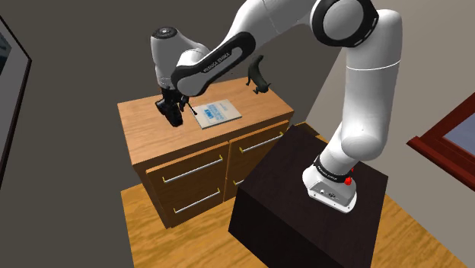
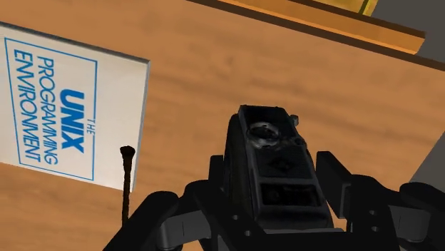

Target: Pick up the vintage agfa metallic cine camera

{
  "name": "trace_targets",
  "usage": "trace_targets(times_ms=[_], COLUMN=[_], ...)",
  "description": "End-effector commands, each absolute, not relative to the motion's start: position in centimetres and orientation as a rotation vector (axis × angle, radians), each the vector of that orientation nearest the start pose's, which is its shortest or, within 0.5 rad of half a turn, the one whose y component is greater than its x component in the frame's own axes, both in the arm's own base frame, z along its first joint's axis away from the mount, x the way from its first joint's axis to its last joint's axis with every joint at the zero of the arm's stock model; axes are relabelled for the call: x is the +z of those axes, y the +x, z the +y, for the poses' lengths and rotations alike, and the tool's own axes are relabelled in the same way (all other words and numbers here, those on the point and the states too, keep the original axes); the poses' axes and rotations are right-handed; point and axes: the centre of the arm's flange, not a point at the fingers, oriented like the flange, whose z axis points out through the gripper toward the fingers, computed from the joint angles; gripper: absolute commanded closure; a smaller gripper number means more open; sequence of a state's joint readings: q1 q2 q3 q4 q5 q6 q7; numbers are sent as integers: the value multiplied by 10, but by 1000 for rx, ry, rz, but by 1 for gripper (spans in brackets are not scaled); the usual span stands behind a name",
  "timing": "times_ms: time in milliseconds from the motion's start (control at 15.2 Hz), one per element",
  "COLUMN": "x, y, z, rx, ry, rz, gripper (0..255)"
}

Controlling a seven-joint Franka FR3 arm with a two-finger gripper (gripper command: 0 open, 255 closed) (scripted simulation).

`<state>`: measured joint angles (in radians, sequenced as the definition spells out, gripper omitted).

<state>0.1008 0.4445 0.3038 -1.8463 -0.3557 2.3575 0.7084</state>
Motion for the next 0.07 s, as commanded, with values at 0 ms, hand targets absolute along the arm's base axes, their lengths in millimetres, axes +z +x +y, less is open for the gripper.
trace_targets(times_ms=[0], x=[306], y=[604], z=[238], rx=[-246], ry=[-3191], rz=[154], gripper=[255])
